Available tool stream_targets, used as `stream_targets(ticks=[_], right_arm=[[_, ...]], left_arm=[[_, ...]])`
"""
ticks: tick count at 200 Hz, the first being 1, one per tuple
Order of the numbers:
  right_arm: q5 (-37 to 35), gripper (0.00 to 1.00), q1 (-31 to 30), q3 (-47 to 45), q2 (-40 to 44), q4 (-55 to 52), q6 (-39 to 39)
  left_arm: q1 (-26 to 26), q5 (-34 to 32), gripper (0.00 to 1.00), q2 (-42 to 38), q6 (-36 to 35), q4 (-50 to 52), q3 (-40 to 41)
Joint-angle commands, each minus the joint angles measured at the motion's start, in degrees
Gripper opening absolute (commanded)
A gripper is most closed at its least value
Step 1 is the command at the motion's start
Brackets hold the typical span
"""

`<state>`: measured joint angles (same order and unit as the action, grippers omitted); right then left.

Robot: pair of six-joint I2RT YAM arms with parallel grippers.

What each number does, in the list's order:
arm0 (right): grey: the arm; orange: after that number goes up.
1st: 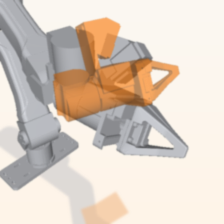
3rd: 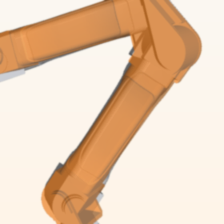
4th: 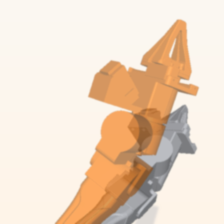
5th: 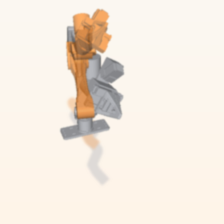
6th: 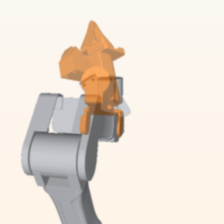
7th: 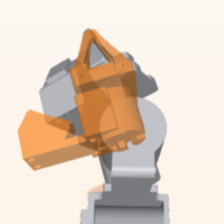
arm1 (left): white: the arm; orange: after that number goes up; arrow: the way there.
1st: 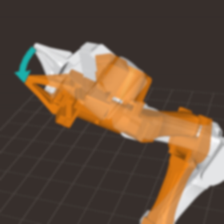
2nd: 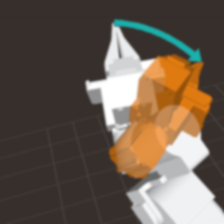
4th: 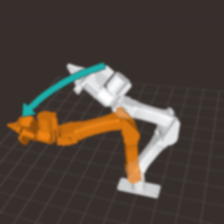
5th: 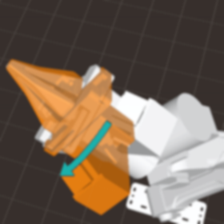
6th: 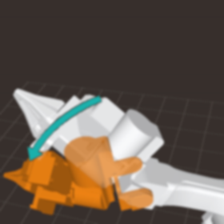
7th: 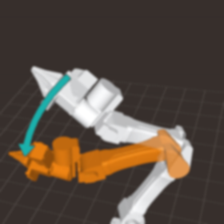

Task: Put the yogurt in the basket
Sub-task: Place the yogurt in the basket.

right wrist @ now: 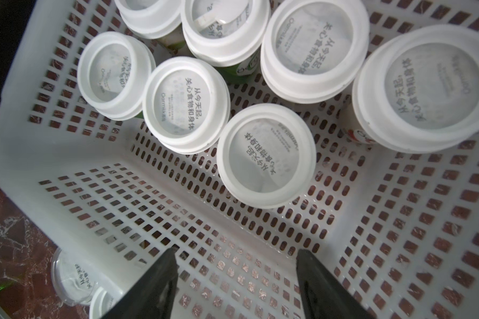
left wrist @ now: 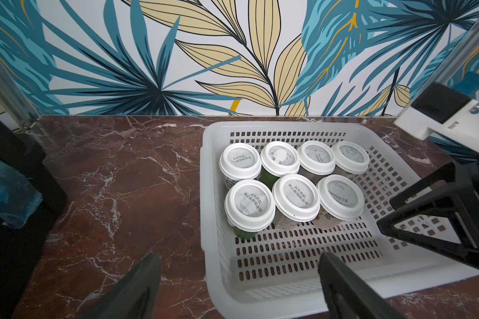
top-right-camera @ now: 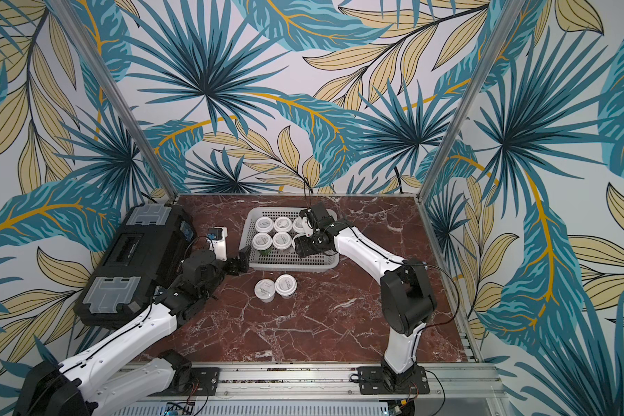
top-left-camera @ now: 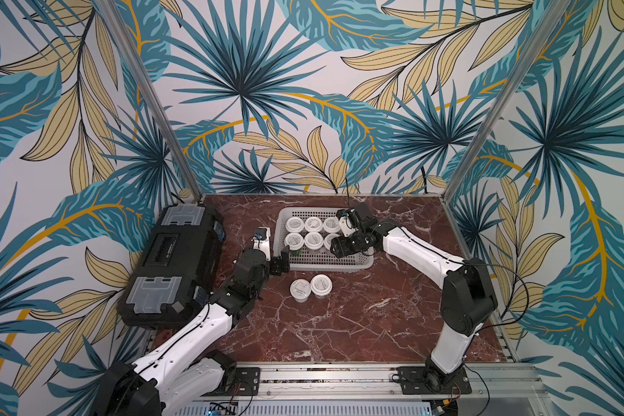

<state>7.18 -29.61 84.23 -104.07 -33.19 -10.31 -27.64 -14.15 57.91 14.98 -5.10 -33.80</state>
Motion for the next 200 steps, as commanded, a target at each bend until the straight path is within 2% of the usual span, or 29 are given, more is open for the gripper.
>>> stream_targets(ticks=[1, 46, 90, 143, 200], right_arm=[[0.97, 0.71, 0.0, 0.23, -1.79, 1.79, -0.39], [1.82, 0.63, 0.05, 1.72, -4.73, 2.16, -0.67], [4.66, 0.63, 0.01, 3.73, -7.43, 2.6, -1.42], [4.47, 0.63, 0.04, 4.59, -8.25, 2.58, -1.2], [6.71, 0.63, 0.07, 0.41, -1.55, 2.94, -2.56]], left_arm=[[0.38, -0.36, 0.93, -0.68, 0.08, -0.17, -2.23], [0.39, -0.4, 0.93, -0.69, 0.1, -0.17, -2.3], [0.39, -0.28, 0.93, -0.36, -0.04, -0.15, -2.5], [0.39, -0.26, 0.93, -0.33, 0.04, -0.09, -2.58], [0.39, 0.07, 0.93, -0.62, -0.56, 0.18, -2.57]])
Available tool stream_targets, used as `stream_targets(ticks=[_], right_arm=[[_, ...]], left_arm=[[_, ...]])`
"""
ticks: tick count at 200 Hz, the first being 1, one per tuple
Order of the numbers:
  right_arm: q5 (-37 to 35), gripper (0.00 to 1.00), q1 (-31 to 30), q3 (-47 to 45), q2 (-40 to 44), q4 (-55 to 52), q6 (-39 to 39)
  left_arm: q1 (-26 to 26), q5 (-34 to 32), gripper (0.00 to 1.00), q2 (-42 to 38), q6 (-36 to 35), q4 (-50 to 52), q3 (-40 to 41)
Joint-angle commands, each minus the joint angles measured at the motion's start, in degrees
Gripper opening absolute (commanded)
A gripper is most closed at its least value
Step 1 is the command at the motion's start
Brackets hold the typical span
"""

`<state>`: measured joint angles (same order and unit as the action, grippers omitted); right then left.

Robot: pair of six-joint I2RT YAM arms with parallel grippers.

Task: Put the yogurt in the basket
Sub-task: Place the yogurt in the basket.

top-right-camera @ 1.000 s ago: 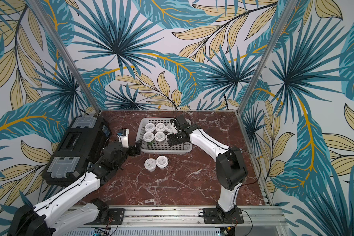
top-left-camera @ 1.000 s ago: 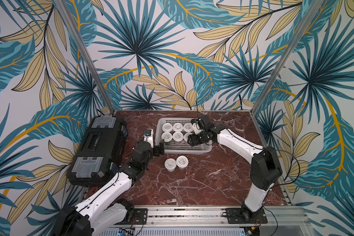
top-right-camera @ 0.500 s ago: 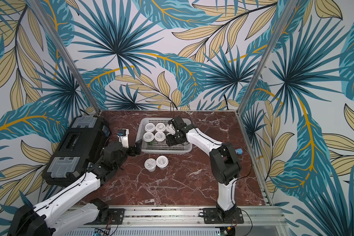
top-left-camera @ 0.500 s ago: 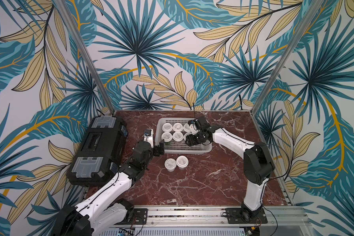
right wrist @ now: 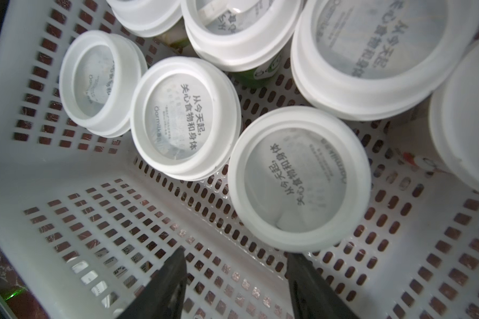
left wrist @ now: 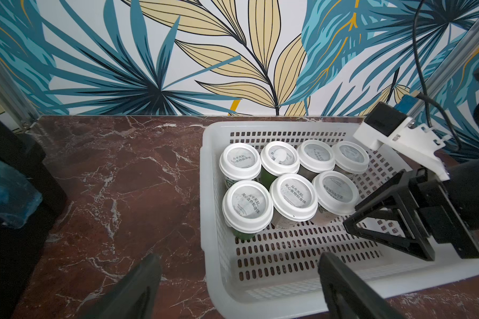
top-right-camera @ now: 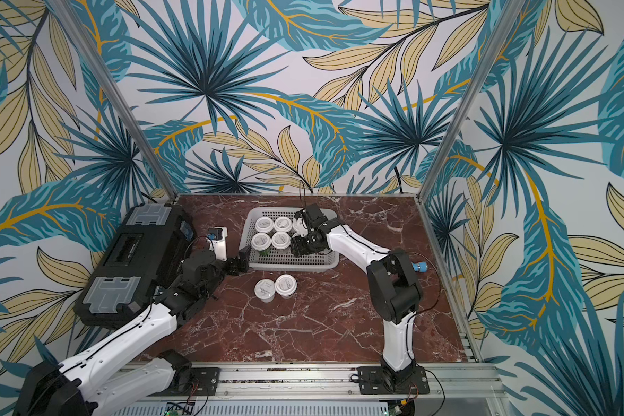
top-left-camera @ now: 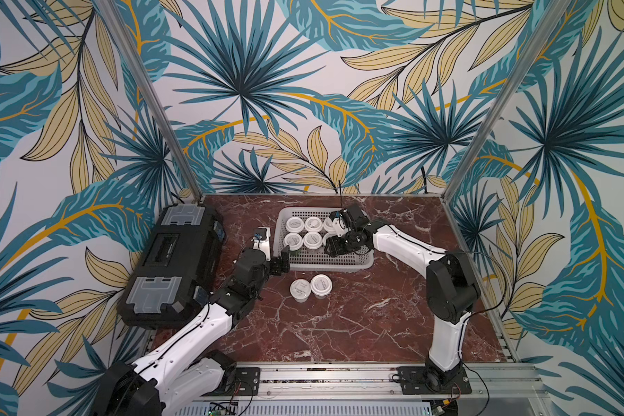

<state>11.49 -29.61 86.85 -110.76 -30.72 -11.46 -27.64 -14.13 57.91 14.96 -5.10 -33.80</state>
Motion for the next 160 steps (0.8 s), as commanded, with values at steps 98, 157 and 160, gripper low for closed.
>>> stream_targets(ticks=[98, 157, 160], right_arm=[[-1.07, 0.76, -1.01, -29.01, 29.08, 24.37, -11.45], [-19.28, 0.84, -0.83, -37.2, 41.25, 22.33, -4.51], [-19.04, 0.84, -0.62, -37.27, 41.2, 22.36, -4.5]], left_arm=[[0.23, 5.29, 0.98, -1.8, -5.17, 26.93, -12.14], [-5.94, 8.42, 0.94, -0.68, -2.82, 42.46, -18.12], [-6.16, 8.42, 0.93, -0.16, -2.74, 43.82, -18.74]])
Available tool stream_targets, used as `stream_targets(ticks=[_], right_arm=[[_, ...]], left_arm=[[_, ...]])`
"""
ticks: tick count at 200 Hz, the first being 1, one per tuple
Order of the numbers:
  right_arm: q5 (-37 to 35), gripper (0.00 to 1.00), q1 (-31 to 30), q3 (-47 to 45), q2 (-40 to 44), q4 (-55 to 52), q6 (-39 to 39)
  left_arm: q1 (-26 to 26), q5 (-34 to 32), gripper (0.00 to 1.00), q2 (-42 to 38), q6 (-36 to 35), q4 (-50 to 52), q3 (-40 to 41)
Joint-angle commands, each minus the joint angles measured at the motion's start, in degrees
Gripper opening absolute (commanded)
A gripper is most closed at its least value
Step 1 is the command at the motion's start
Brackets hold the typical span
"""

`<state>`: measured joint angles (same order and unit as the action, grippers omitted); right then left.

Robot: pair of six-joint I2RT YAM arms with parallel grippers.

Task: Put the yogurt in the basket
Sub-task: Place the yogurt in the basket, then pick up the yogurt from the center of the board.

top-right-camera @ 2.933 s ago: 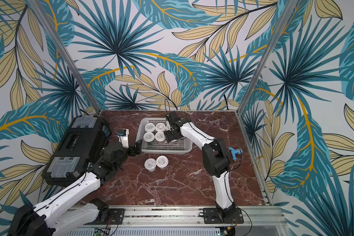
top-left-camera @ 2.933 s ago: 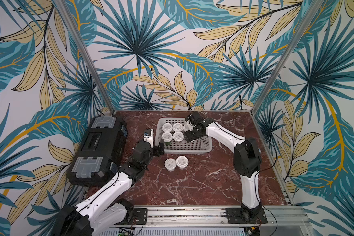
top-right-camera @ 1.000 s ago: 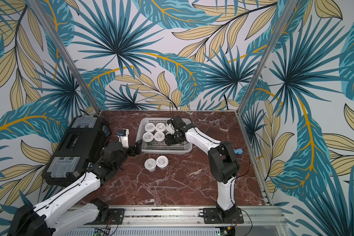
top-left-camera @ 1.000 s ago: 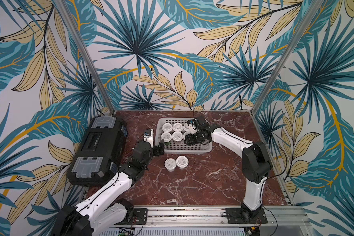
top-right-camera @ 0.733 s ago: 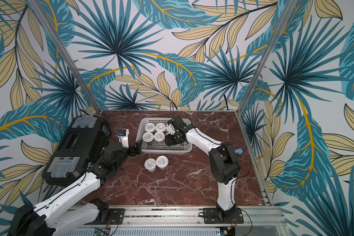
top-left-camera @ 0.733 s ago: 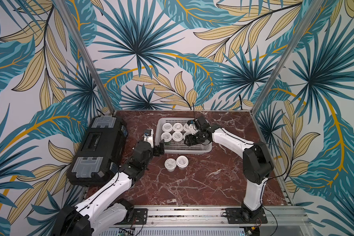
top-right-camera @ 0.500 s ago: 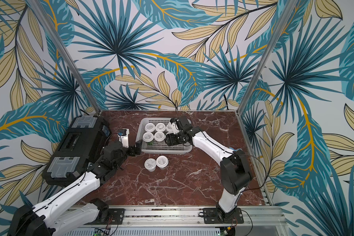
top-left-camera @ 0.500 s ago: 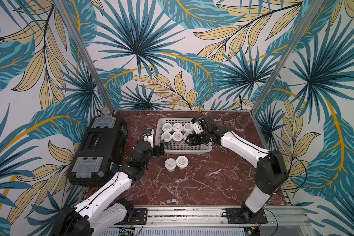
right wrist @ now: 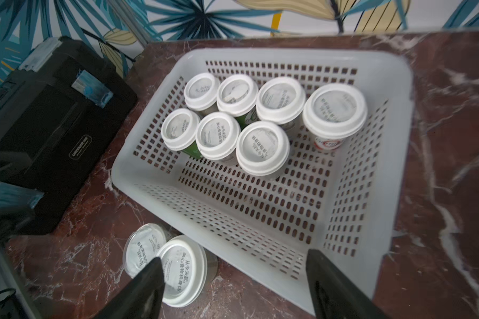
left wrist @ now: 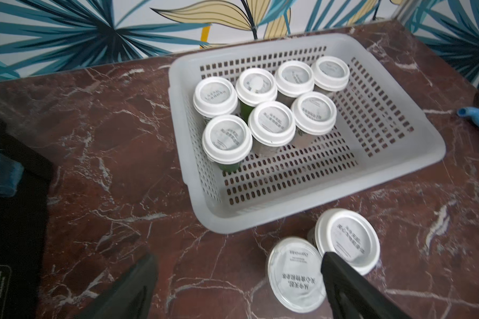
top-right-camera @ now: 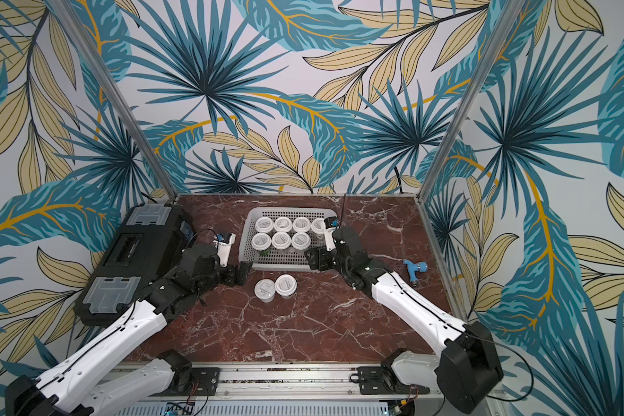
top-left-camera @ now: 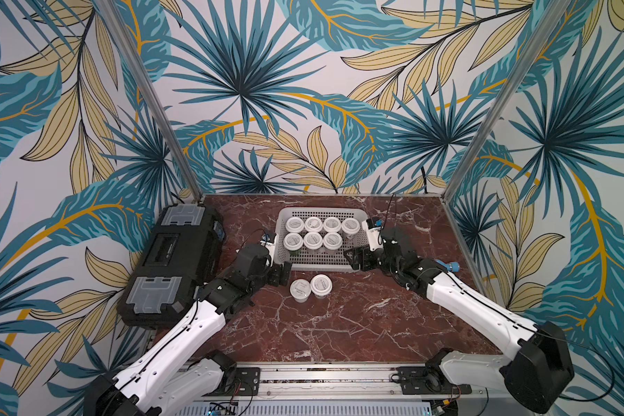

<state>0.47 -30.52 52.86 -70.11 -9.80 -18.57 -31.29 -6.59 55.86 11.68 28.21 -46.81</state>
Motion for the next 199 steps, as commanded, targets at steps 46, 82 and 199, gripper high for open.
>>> stream_targets(ticks=[46, 82, 199], right_arm=[[-6.09, 0.82, 0.38, -1.29, -2.28, 0.58, 3.31], [-5.74, 0.81, 0.5, -1.48, -2.28, 0.73, 3.28], [-9.72, 0.77, 1.03, -7.65, 5.19, 5.06, 2.59]], left_arm=[[-6.25, 4.11, 0.85, 7.04, 2.94, 20.99, -9.75], [-9.6, 7.47, 0.82, 11.62, 5.86, 20.31, -8.38], [-19.89, 1.86, 0.8, 28.16, 8.22, 17.45, -21.64]])
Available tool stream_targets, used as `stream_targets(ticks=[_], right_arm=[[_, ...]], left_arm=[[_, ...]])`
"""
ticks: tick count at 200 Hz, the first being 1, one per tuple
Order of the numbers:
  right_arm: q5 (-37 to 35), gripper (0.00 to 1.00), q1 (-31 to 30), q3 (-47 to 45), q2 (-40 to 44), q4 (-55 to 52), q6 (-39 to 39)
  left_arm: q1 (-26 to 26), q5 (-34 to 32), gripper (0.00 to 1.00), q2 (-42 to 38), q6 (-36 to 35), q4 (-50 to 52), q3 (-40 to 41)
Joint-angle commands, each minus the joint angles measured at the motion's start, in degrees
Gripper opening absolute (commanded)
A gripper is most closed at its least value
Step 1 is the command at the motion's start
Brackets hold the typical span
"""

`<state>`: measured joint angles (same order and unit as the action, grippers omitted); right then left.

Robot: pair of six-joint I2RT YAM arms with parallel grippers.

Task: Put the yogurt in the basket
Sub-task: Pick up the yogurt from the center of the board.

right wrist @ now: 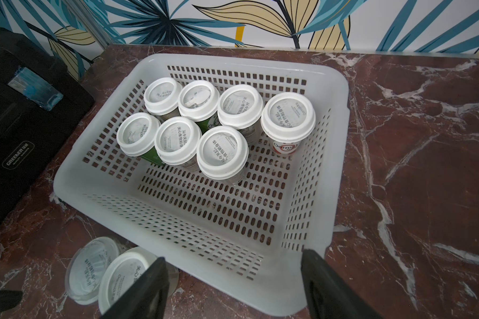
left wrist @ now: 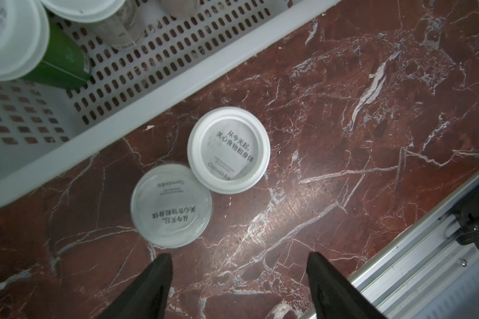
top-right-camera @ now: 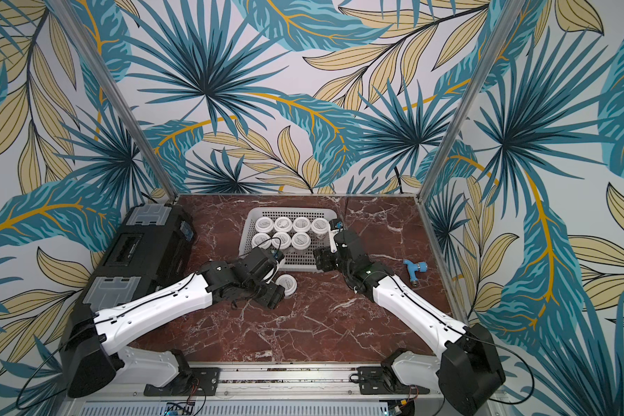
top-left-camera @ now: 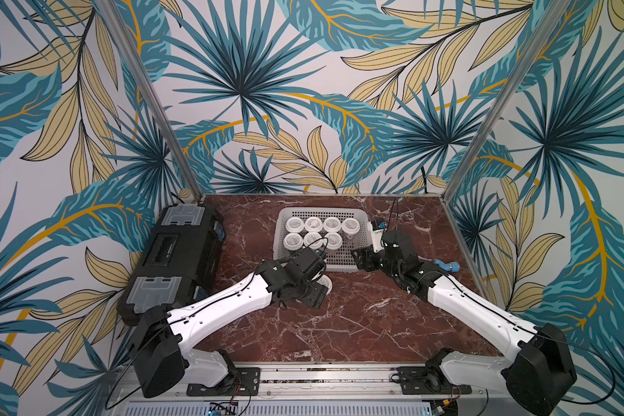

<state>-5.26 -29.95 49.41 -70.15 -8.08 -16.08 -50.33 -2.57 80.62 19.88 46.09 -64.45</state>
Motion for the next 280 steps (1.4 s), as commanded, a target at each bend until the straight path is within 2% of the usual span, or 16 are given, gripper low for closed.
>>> stream_targets(ticks=[1, 27, 48, 139, 280], right_arm=[[-4.29, 0.77, 0.44, -4.39, 5.57, 3.51, 0.09], [-11.47, 0.81, 0.89, -9.91, 12.67, 6.68, 0.64], [-13.88, 0.82, 1.99, -11.24, 13.94, 7.12, 0.67], [-10.65, 0.82, 4.12, -9.97, 11.07, 6.57, -0.45], [-8.5, 0.82, 4.25, -9.45, 10.84, 6.23, 0.53]], left_arm=[[-0.89, -2.26, 0.8, 3.53, 0.01, -0.4, -4.05], [-1.11, -3.14, 0.79, 6.75, -0.92, -0.55, -6.75], [-1.08, -4.64, 0.79, 9.91, -1.75, 0.43, -9.88], [-0.61, -5.51, 0.85, 17.57, -2.99, 2.73, -13.75], [1.55, -3.94, 0.86, 16.17, -3.28, 1.53, -12.12]])
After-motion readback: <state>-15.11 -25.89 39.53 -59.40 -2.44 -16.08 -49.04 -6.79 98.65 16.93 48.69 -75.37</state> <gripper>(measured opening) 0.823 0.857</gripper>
